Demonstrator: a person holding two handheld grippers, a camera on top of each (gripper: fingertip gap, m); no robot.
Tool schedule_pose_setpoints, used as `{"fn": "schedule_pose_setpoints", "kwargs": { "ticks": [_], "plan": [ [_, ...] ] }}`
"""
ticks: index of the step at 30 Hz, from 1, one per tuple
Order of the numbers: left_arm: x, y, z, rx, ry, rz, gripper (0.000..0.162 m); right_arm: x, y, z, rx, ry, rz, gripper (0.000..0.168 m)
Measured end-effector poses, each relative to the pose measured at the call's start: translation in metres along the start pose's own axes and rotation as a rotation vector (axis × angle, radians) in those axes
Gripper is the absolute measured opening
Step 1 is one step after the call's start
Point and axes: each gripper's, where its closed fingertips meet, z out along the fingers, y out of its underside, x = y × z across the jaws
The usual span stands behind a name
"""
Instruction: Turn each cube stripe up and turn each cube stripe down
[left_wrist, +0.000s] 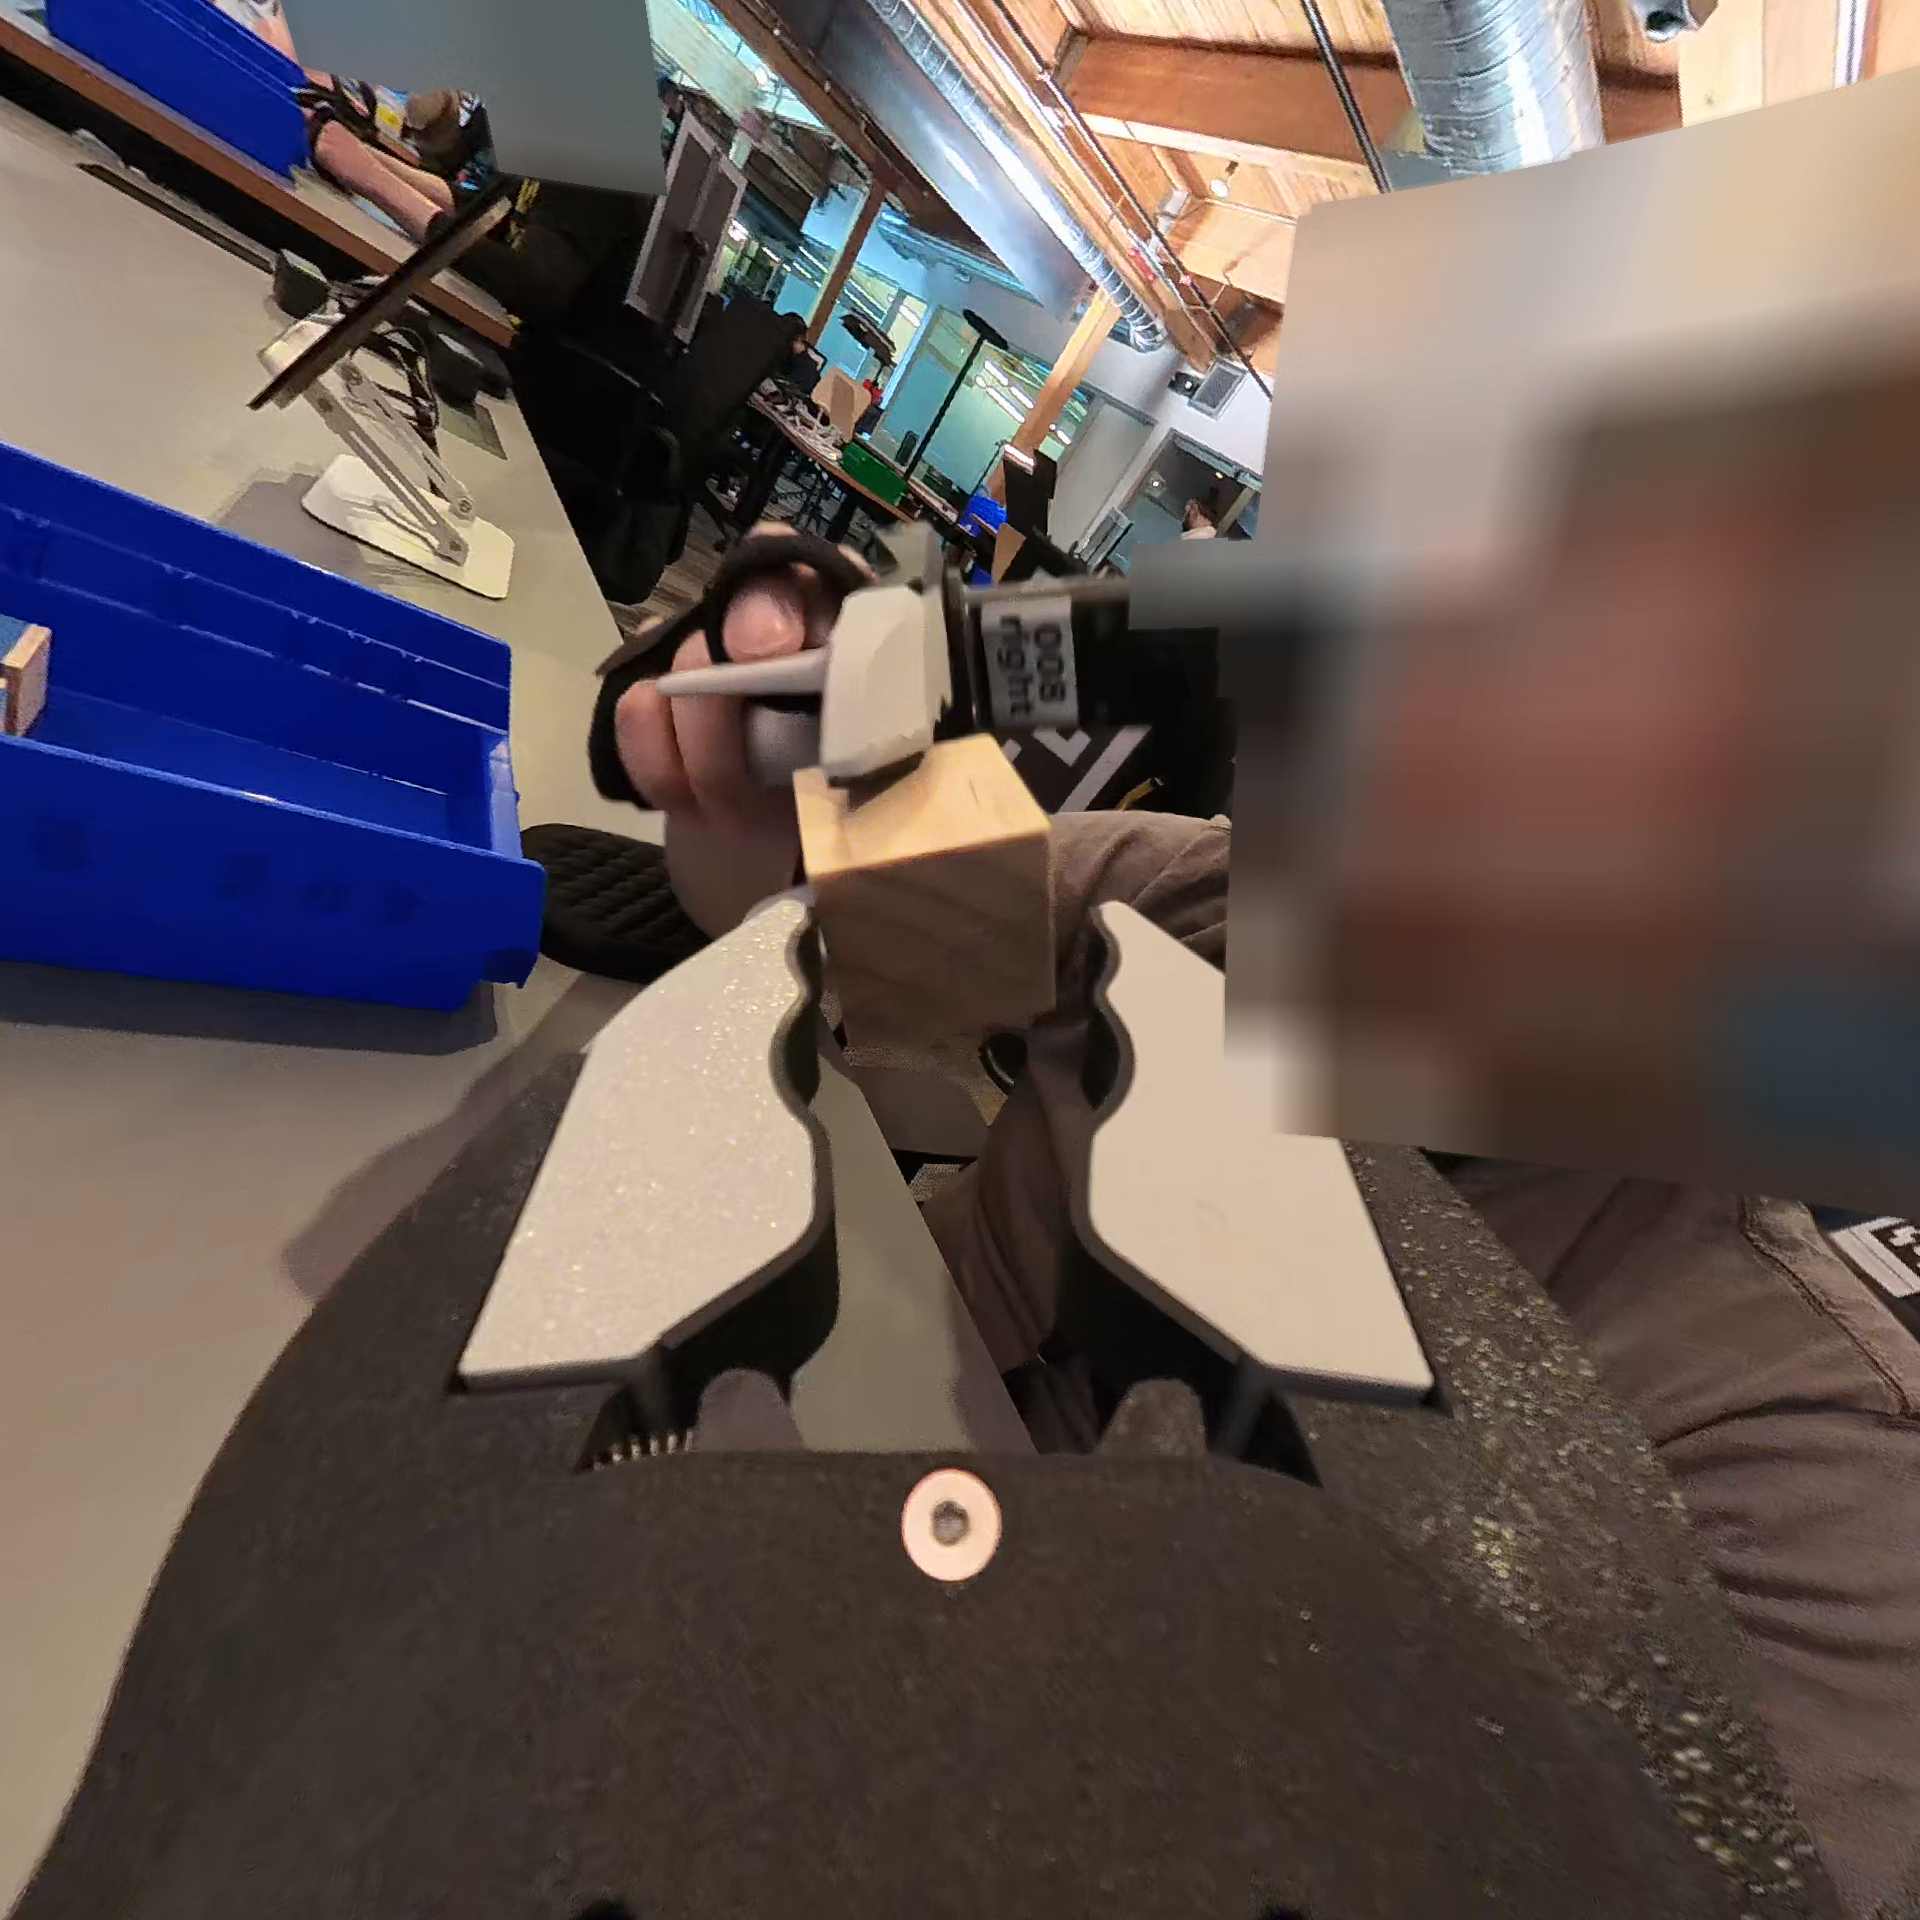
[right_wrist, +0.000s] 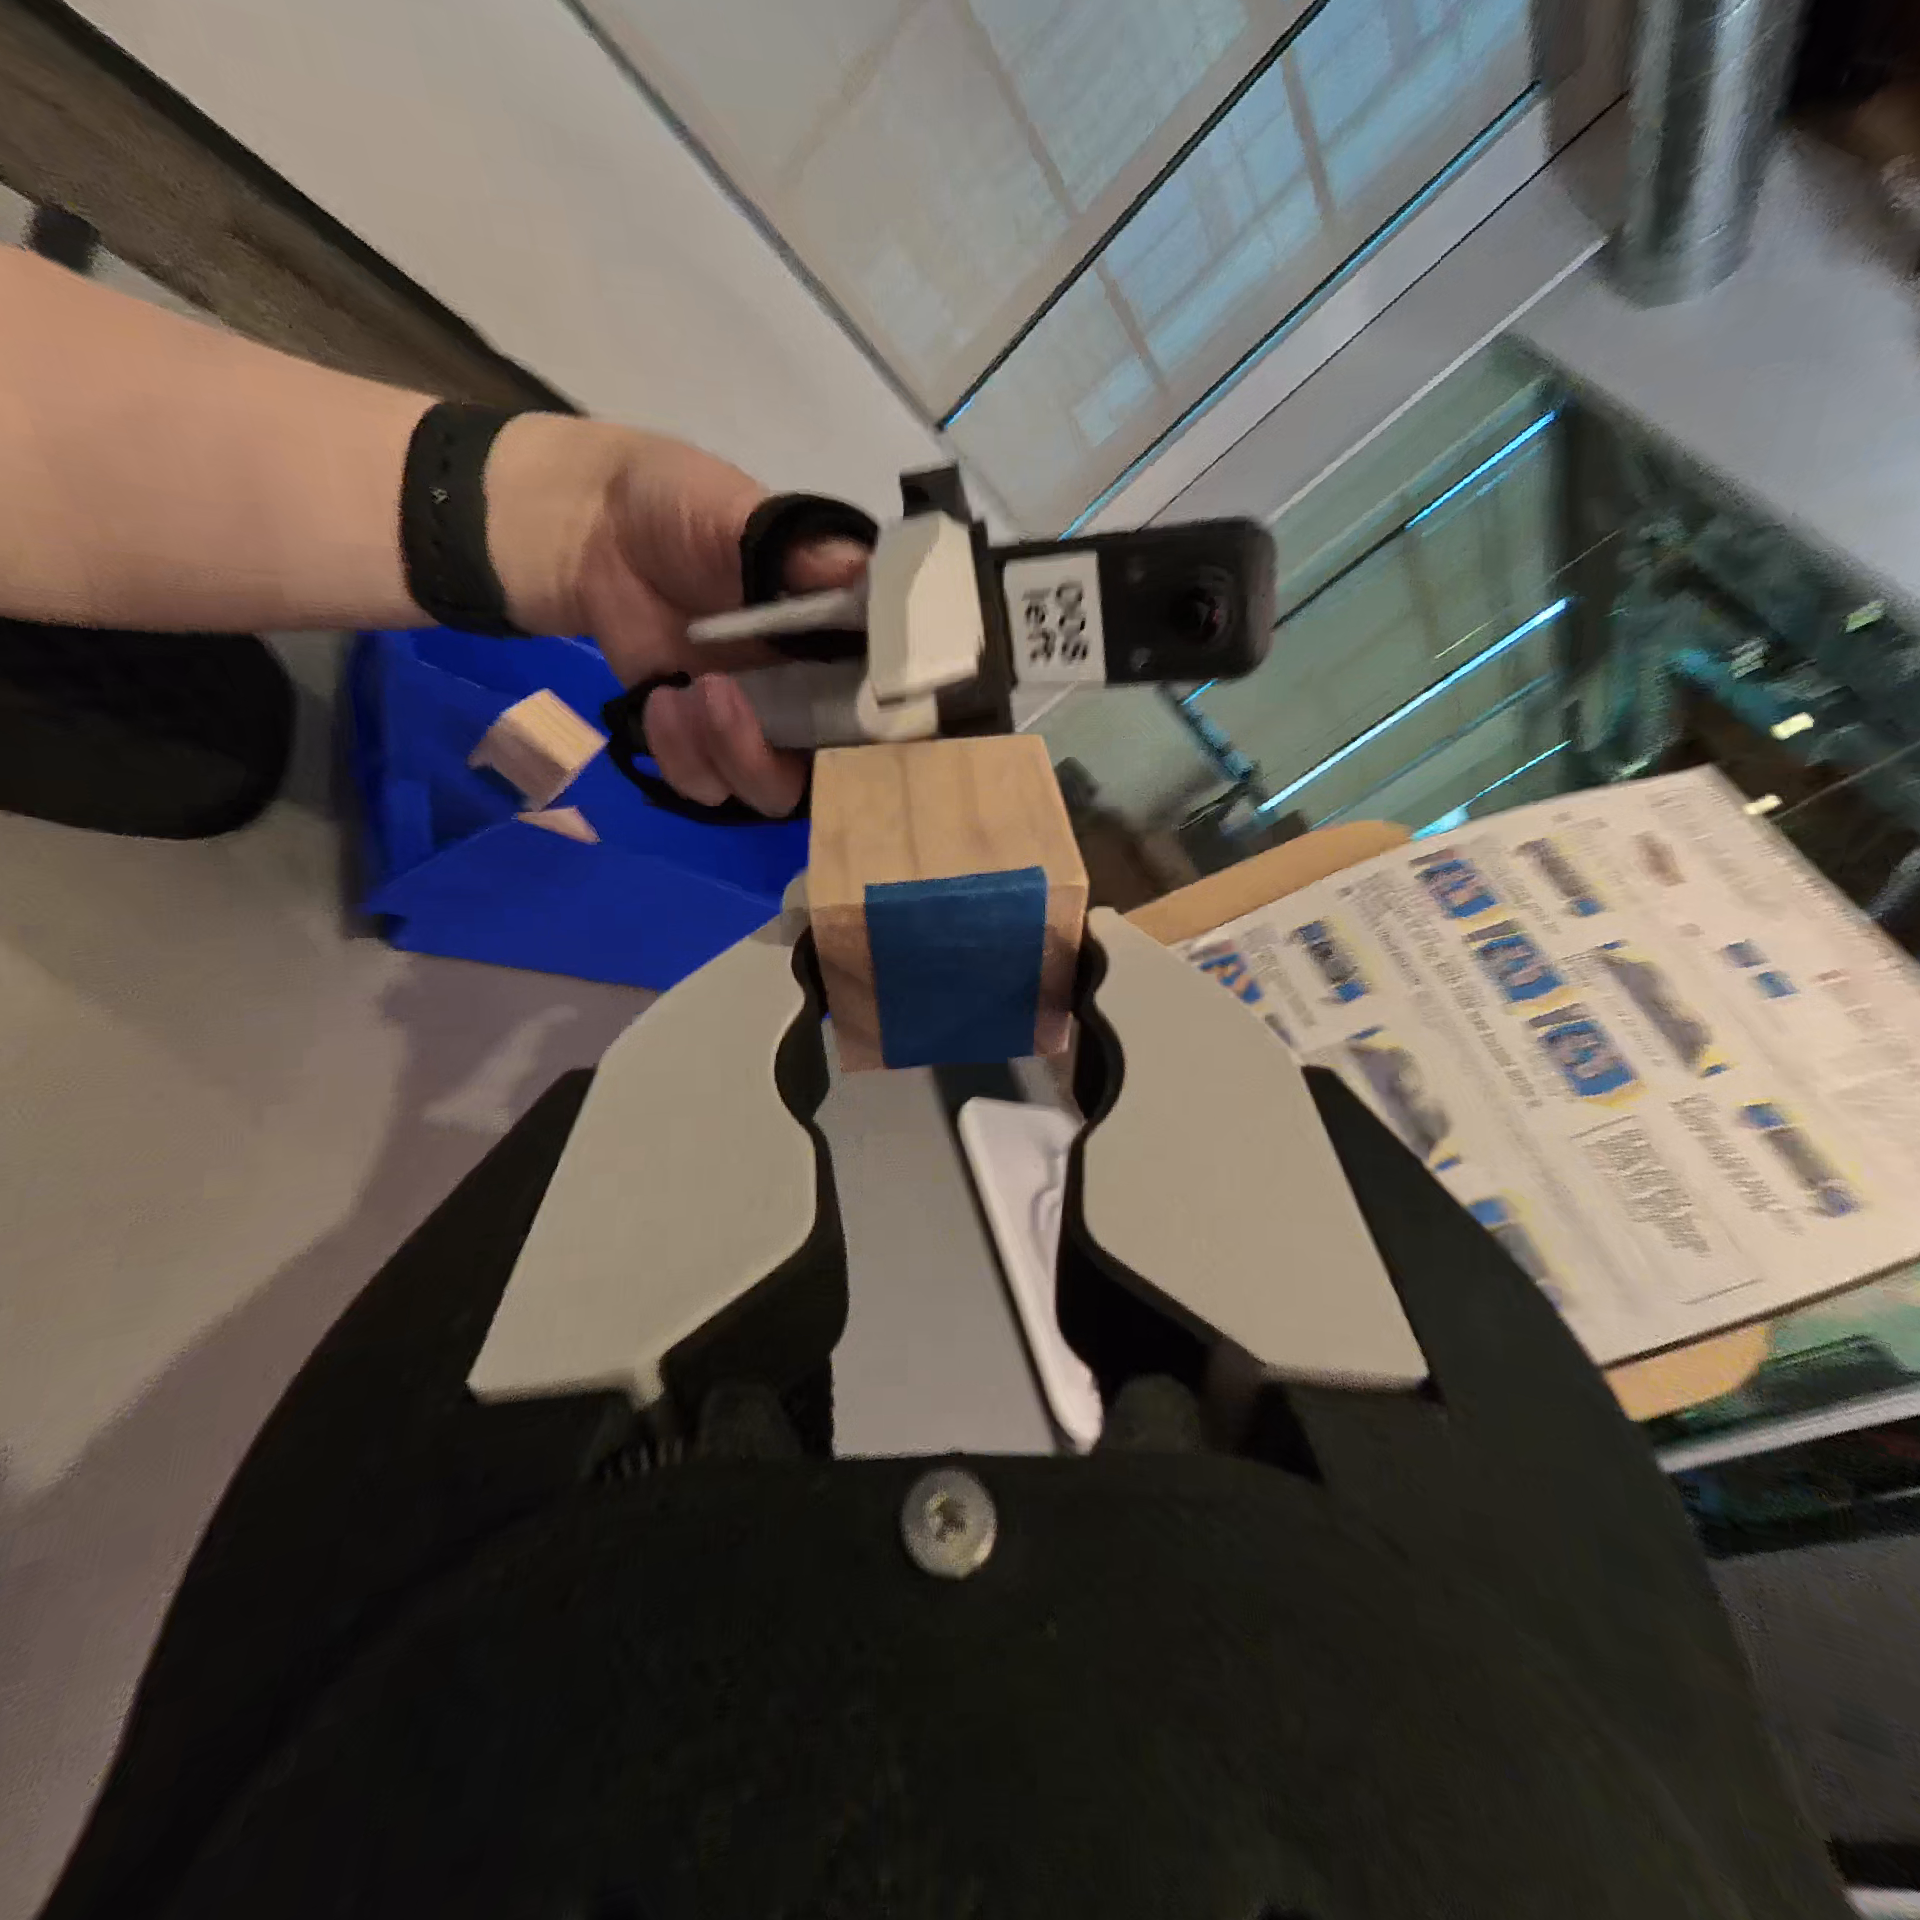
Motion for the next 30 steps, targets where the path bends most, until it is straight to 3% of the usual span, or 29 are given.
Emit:
{"fn": "schedule_pose_setpoints", "kwargs": {
  "ticks": [1, 4, 8, 11, 15, 17, 21, 26, 30],
  "plan": [
    [0.0, -0.001, -0.003, -0.001, -0.017, 0.0, 0.051, 0.004, 0.005, -0.005, -0.045, -0.044, 0.032, 0.045],
    [-0.001, -0.004, -0.018, 0.004, -0.106, 0.032, 0.049, 0.028, 0.062, -0.047, -0.387, -0.17, 0.17, 0.045],
    [0.006, -0.012, -0.035, 0.038, -0.162, 0.052, 0.045, 0.049, 0.196, -0.146, -1.006, -0.152, 0.43, 0.045],
    [0.002, -0.006, -0.045, -0.007, -0.244, 0.049, 0.044, 0.027, 0.276, -0.21, -1.39, -0.206, 0.684, 0.046],
    [0.008, -0.008, -0.059, -0.009, -0.324, 0.075, 0.037, -0.001, 0.329, -0.23, -1.526, -0.314, 0.861, 0.046],
    [0.021, -0.018, -0.063, 0.046, -0.298, 0.118, 0.03, -0.005, 0.342, -0.236, -1.589, -0.309, 0.87, 0.046],
    [0.033, -0.018, -0.07, 0.049, -0.324, 0.142, 0.031, -0.01, 0.359, -0.252, -1.699, -0.29, 0.894, 0.046],
    [0.02, -0.003, -0.092, -0.046, -0.54, 0.138, 0.039, -0.014, 0.363, -0.253, -1.699, -0.29, 0.934, 0.047],
    [0.004, 0.016, -0.133, -0.126, -0.815, 0.087, 0.04, -0.004, 0.362, -0.25, -1.676, -0.243, 0.916, 0.054]
  ]
}}
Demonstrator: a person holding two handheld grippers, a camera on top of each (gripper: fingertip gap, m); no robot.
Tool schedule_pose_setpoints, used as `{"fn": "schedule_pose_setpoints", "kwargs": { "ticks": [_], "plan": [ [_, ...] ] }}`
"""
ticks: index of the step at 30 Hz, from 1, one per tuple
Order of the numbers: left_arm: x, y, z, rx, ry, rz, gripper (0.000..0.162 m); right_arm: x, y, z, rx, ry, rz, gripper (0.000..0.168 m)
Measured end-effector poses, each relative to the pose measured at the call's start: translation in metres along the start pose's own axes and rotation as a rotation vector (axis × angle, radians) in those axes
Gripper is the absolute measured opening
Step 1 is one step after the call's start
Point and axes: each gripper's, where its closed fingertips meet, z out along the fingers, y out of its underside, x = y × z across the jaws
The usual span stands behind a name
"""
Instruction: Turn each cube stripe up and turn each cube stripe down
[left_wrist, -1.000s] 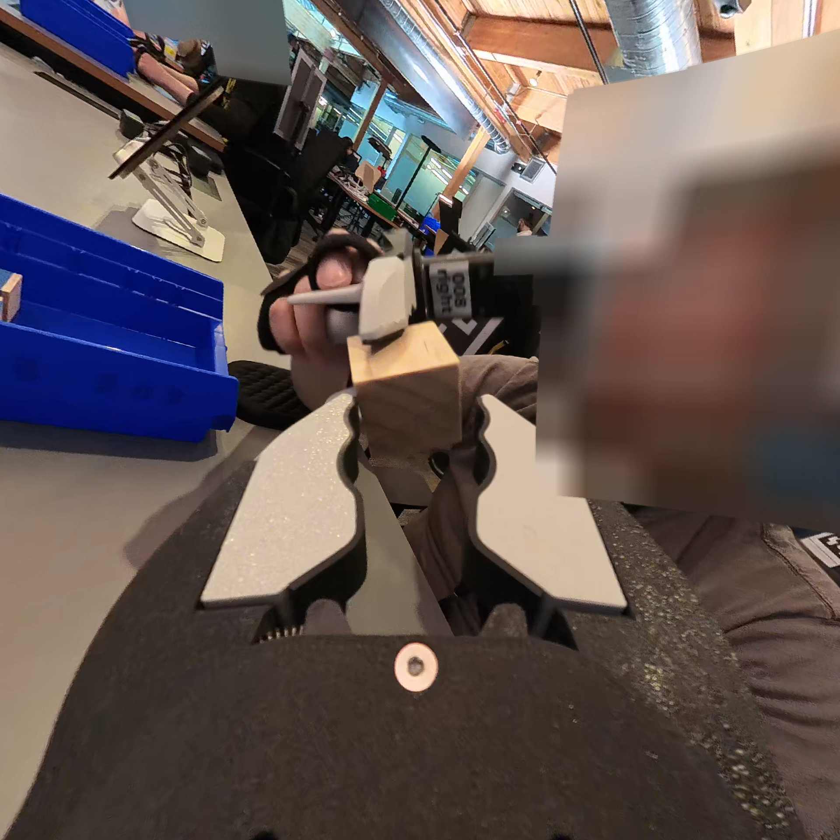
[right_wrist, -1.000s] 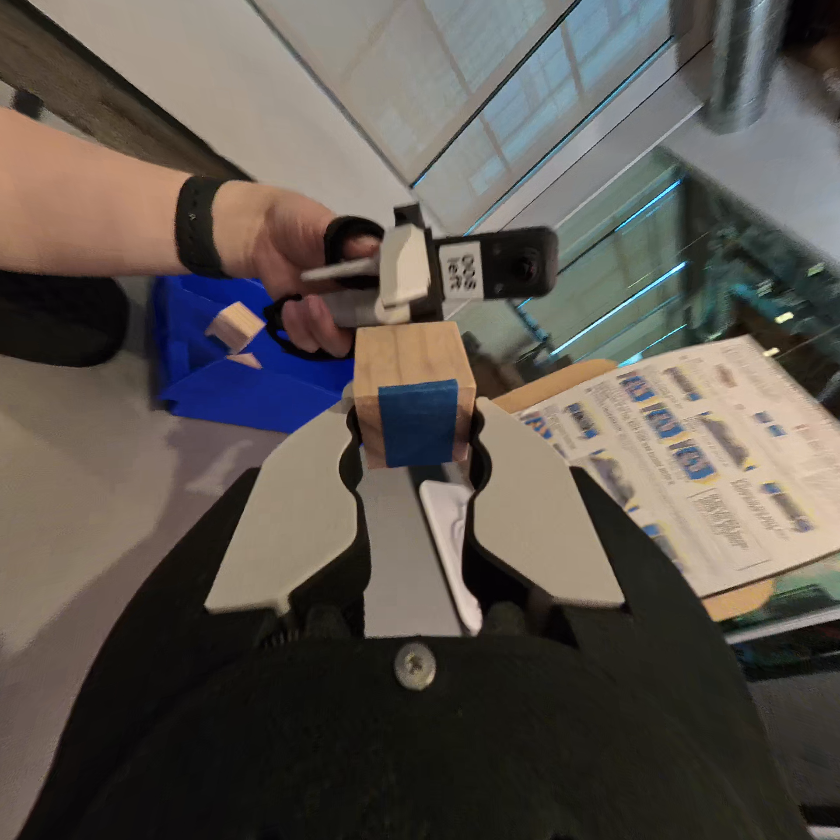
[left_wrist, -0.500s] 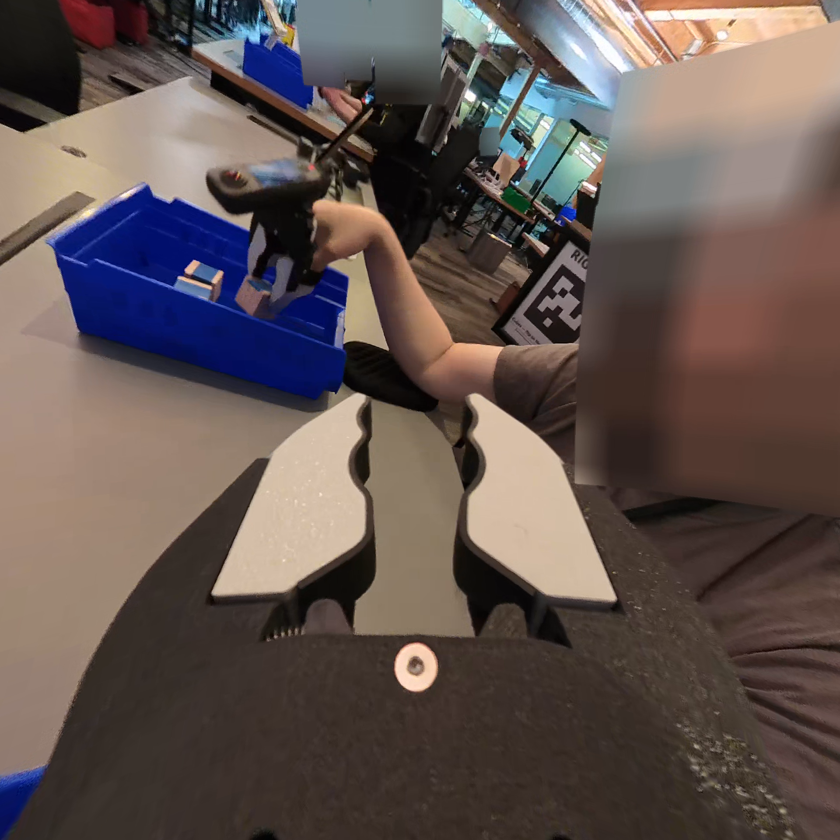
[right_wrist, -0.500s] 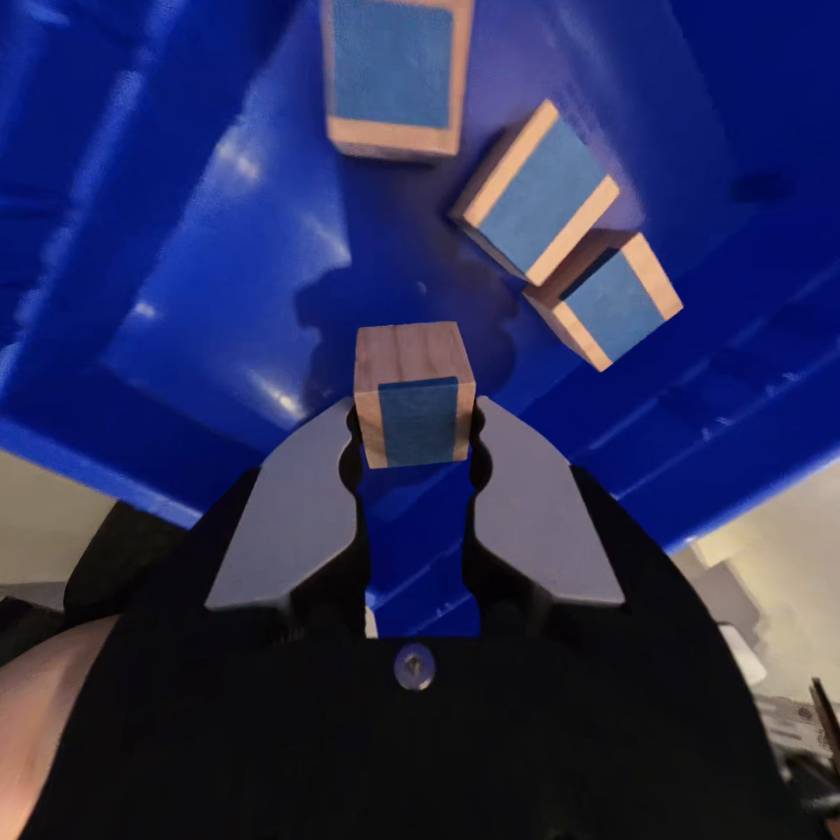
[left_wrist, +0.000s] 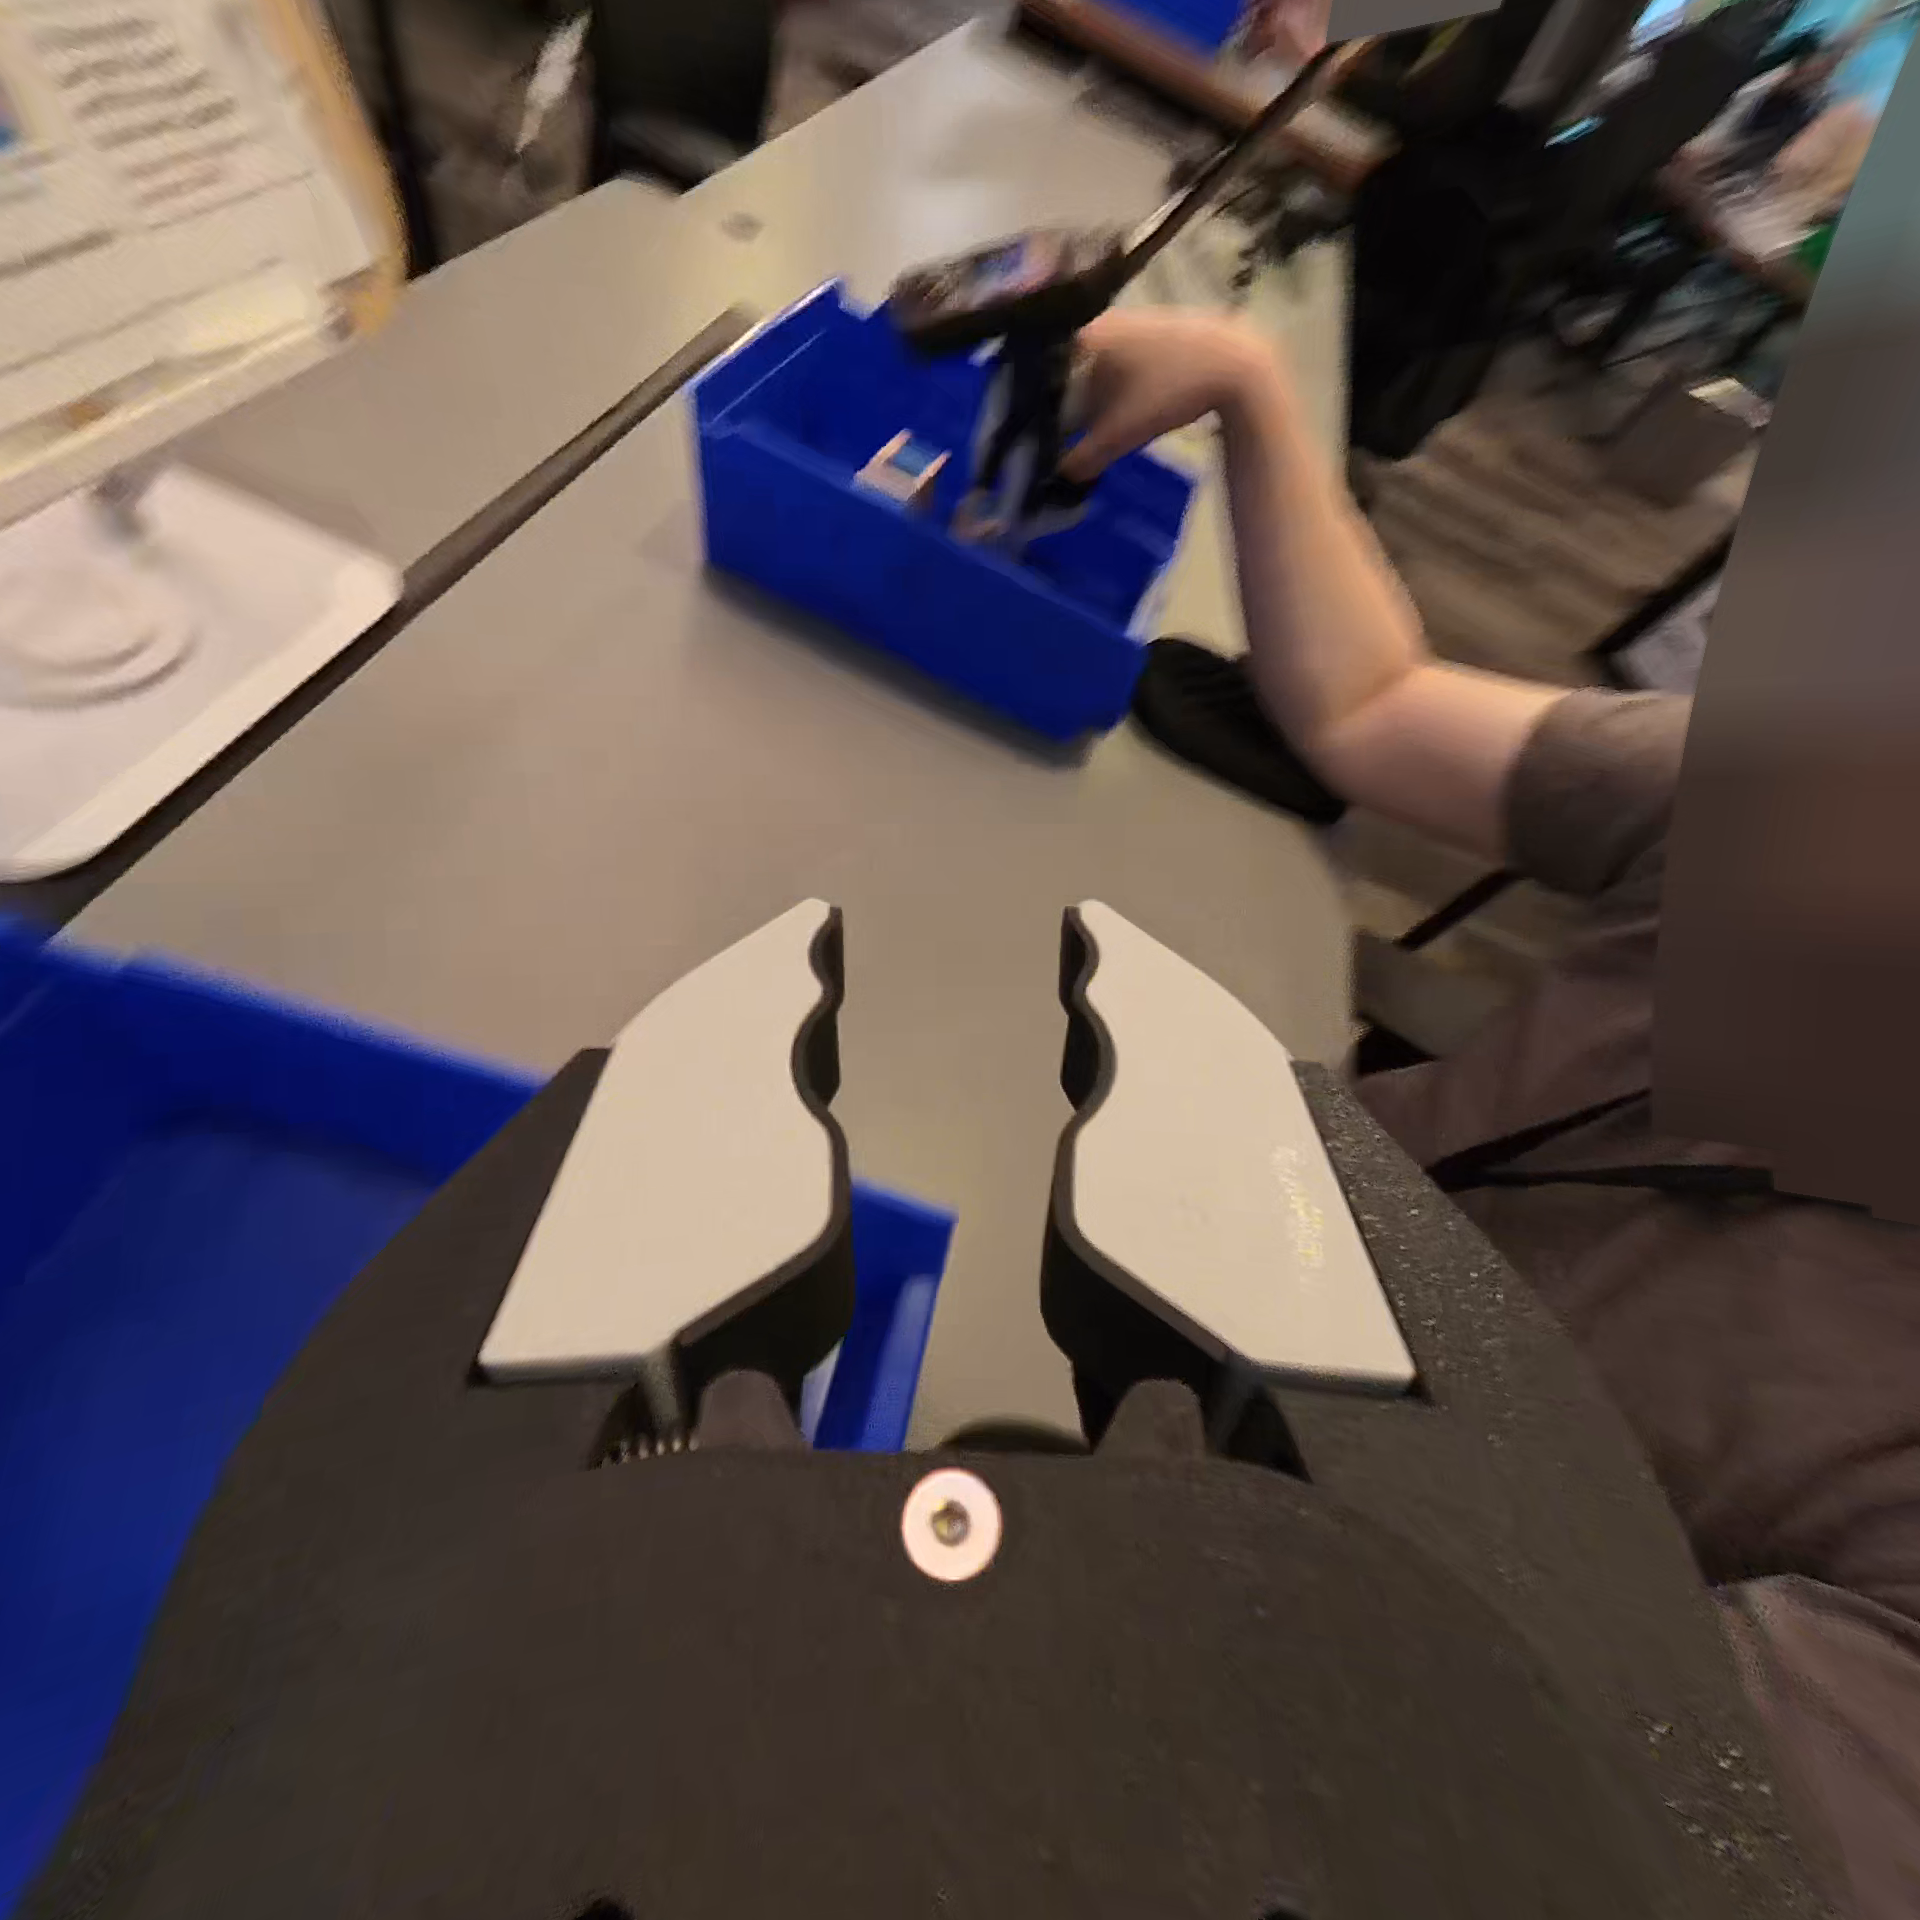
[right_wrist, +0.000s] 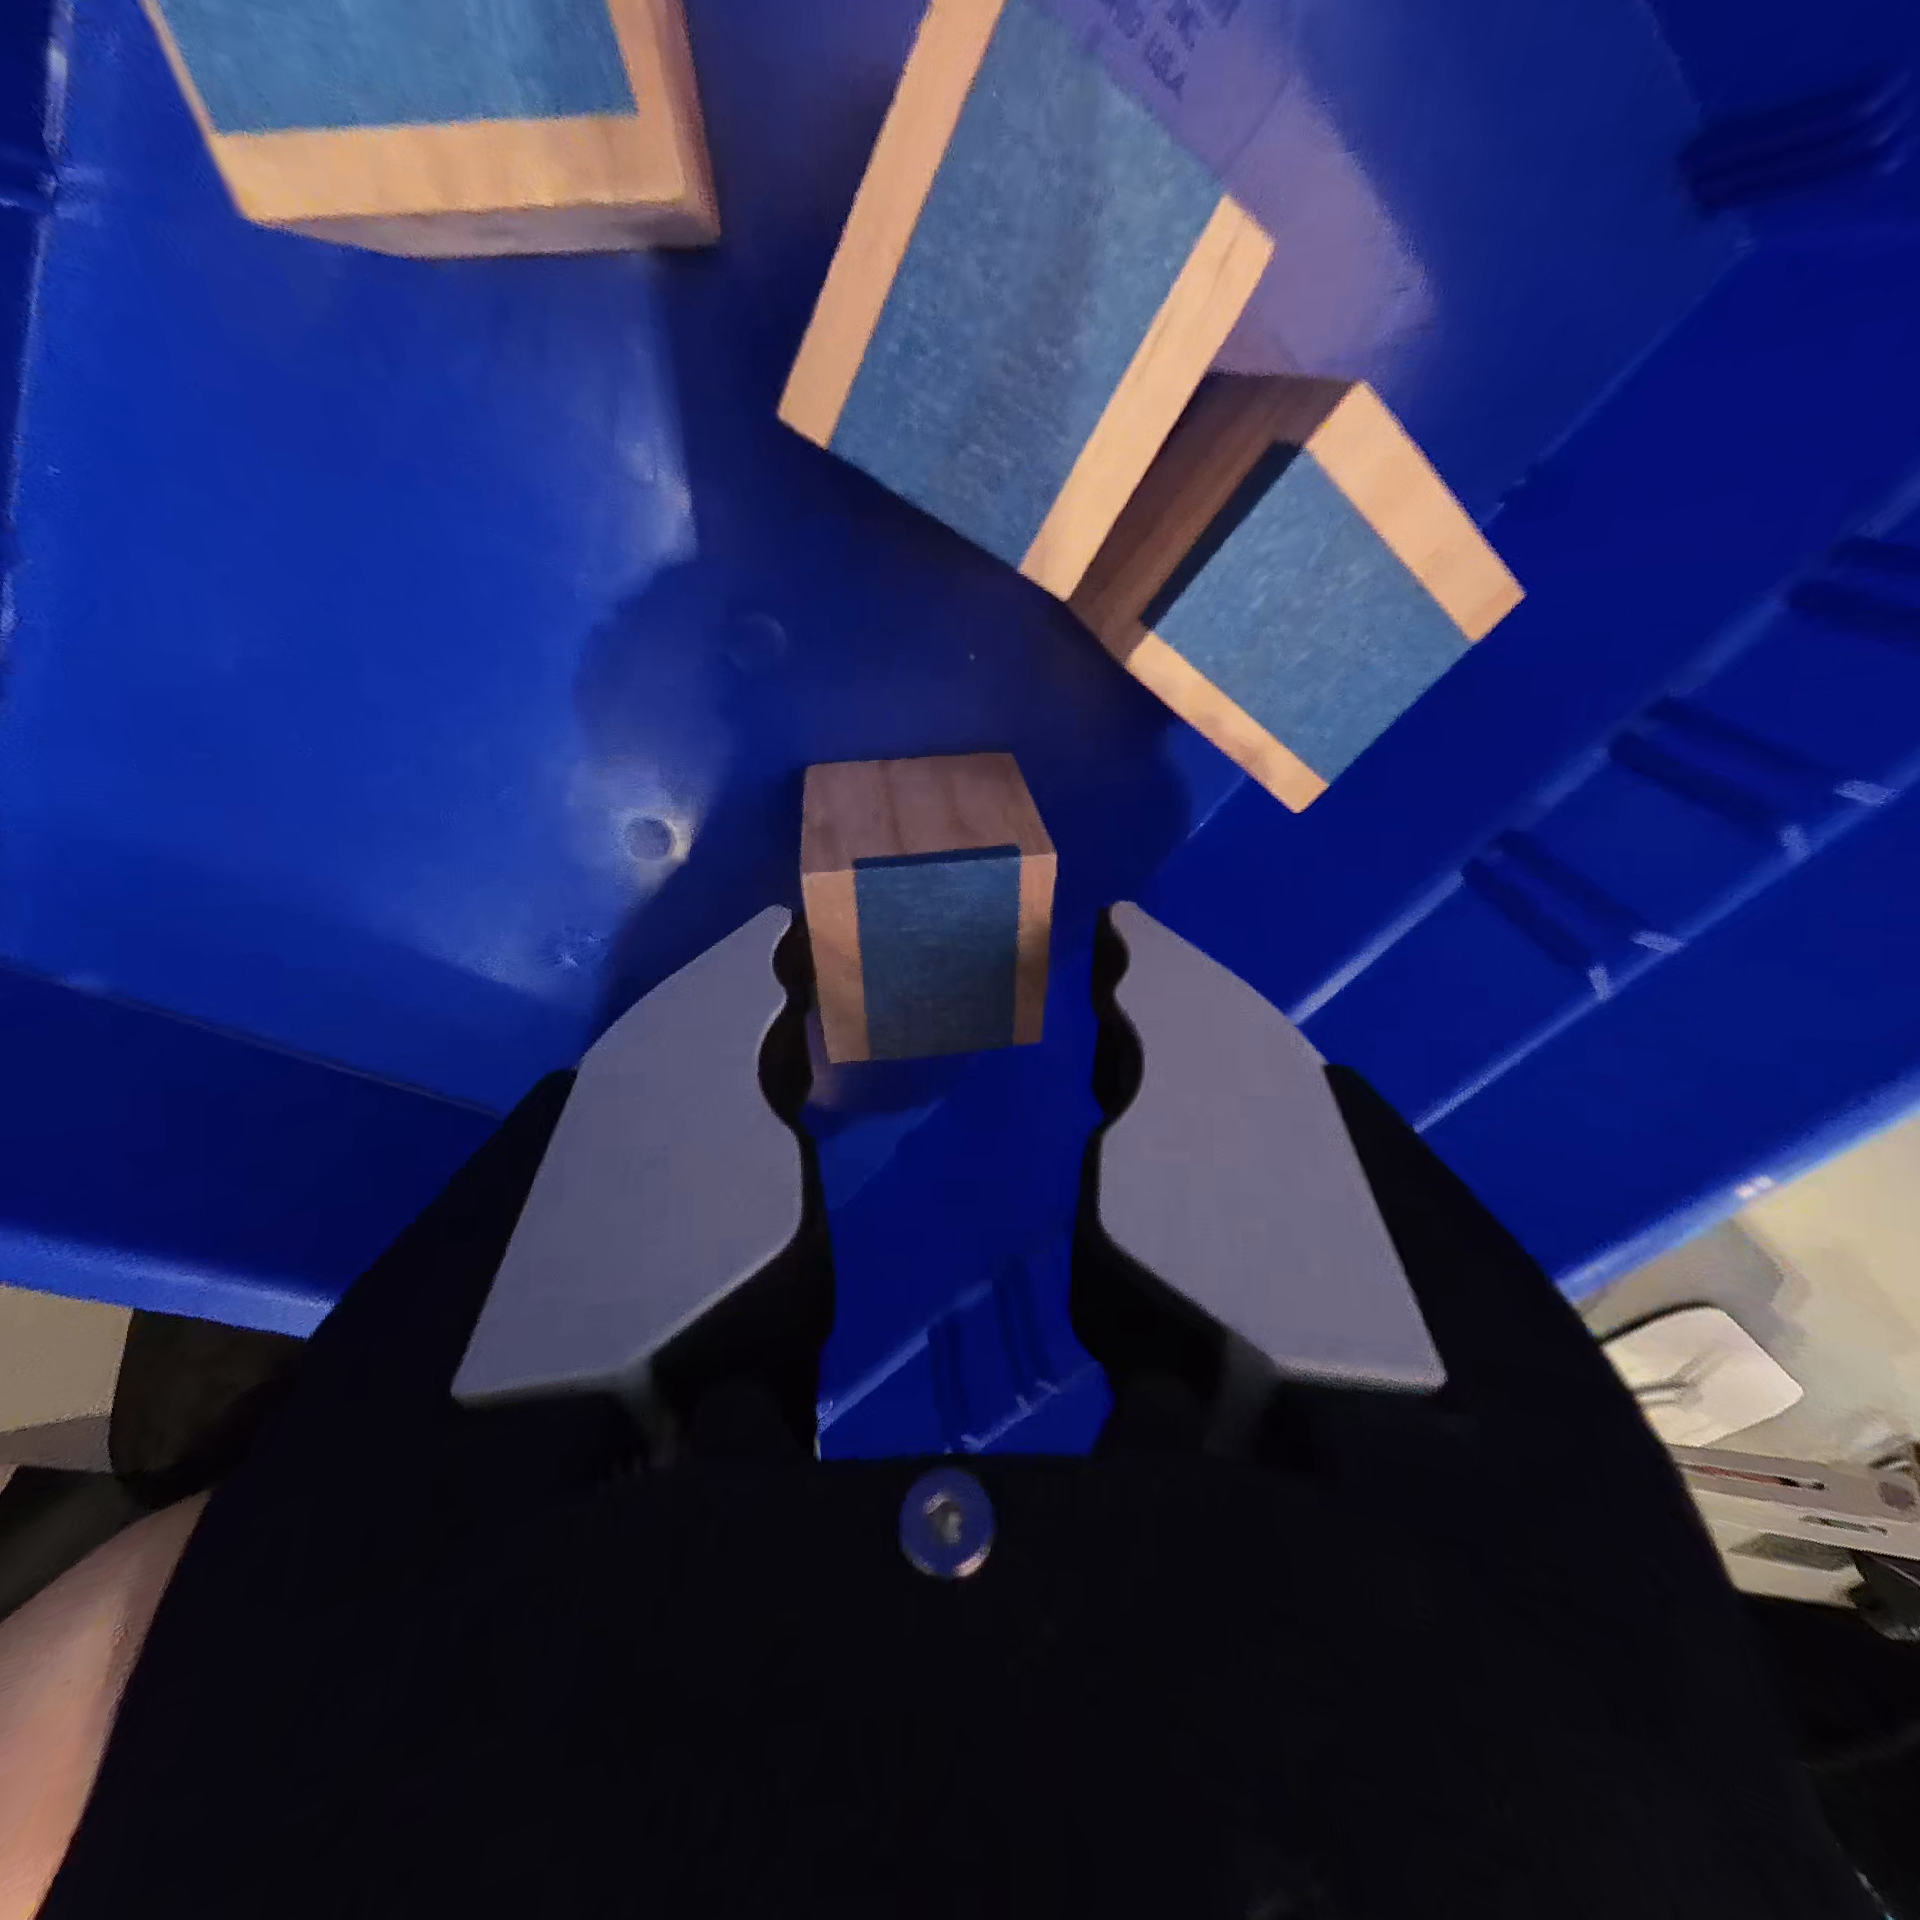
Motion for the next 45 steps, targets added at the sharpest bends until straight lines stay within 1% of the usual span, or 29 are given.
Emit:
{"fn": "schedule_pose_setpoints", "kwargs": {
  "ticks": [2, 4, 5, 7, 9, 10, 11, 13, 15, 16, 18, 19, 20, 21, 22, 25, 28, 30, 31, 33, 34, 40, 45],
  "plan": [
    [-0.025, 0.026, -0.011, -0.11, -0.148, -0.04, 0.04, 0.002, -0.005, -0.009, 0.05, 0.024, -0.005, 0.058],
    [-0.044, 0.055, -0.02, -0.229, -0.232, -0.093, 0.041, 0.005, -0.013, -0.021, 0.113, 0.056, -0.012, 0.058],
    [-0.047, 0.07, -0.021, -0.285, -0.23, -0.108, 0.042, 0.005, -0.017, -0.026, 0.14, 0.063, -0.015, 0.058],
    [-0.044, 0.09, -0.015, -0.361, -0.144, -0.064, 0.042, 0.003, -0.024, -0.032, 0.18, 0.074, -0.027, 0.058],
    [-0.055, 0.109, -0.011, -0.447, -0.172, -0.009, 0.042, 0.0, -0.025, -0.034, 0.184, 0.079, -0.044, 0.058],
    [-0.057, 0.119, -0.008, -0.499, -0.159, -0.012, 0.045, 0.0, -0.025, -0.034, 0.182, 0.084, -0.051, 0.058],
    [-0.059, 0.128, -0.005, -0.545, -0.157, -0.025, 0.05, 0.0, -0.025, -0.034, 0.181, 0.088, -0.057, 0.058],
    [-0.061, 0.143, 0.001, -0.634, -0.154, -0.084, 0.051, -0.001, -0.025, -0.034, 0.186, 0.081, -0.056, 0.058],
    [-0.066, 0.157, 0.01, -0.72, -0.152, -0.13, 0.046, -0.006, -0.028, -0.036, 0.212, 0.055, -0.057, 0.059],
    [-0.069, 0.165, 0.015, -0.762, -0.148, -0.149, 0.046, -0.008, -0.03, -0.037, 0.223, 0.044, -0.062, 0.059],
    [-0.084, 0.177, 0.018, -0.837, -0.22, -0.157, 0.053, -0.012, -0.029, -0.039, 0.229, 0.038, -0.08, 0.059],
    [-0.086, 0.182, 0.02, -0.868, -0.226, -0.171, 0.052, -0.013, -0.029, -0.04, 0.229, 0.037, -0.087, 0.059],
    [-0.087, 0.186, 0.022, -0.894, -0.225, -0.181, 0.055, -0.014, -0.029, -0.04, 0.227, 0.038, -0.091, 0.059],
    [-0.091, 0.189, 0.023, -0.918, -0.247, -0.18, 0.061, -0.014, -0.029, -0.041, 0.227, 0.041, -0.095, 0.059],
    [-0.091, 0.193, 0.024, -0.94, -0.249, -0.186, 0.065, -0.015, -0.029, -0.041, 0.227, 0.041, -0.098, 0.059],
    [-0.09, 0.199, 0.031, -0.993, -0.244, -0.182, 0.07, -0.016, -0.029, -0.039, 0.218, 0.038, -0.107, 0.059],
    [-0.094, 0.209, 0.032, -1.064, -0.267, -0.173, 0.067, -0.017, -0.026, -0.037, 0.198, 0.036, -0.122, 0.059],
    [-0.1, 0.214, 0.031, -1.095, -0.286, -0.172, 0.062, -0.017, -0.026, -0.037, 0.196, 0.032, -0.121, 0.059],
    [-0.101, 0.215, 0.032, -1.1, -0.281, -0.177, 0.062, -0.017, -0.026, -0.037, 0.198, 0.03, -0.12, 0.059],
    [-0.095, 0.217, 0.035, -1.097, -0.23, -0.21, 0.05, -0.018, -0.026, -0.037, 0.198, 0.027, -0.122, 0.059],
    [-0.095, 0.217, 0.035, -1.097, -0.223, -0.218, 0.048, -0.018, -0.025, -0.037, 0.196, 0.026, -0.123, 0.059],
    [-0.105, 0.214, 0.029, -1.089, -0.278, -0.2, 0.048, -0.019, -0.025, -0.035, 0.18, 0.027, -0.128, 0.059],
    [-0.099, 0.204, 0.031, -1.039, -0.258, -0.176, 0.047, -0.021, -0.026, -0.034, 0.174, 0.029, -0.138, 0.059]
  ]
}}
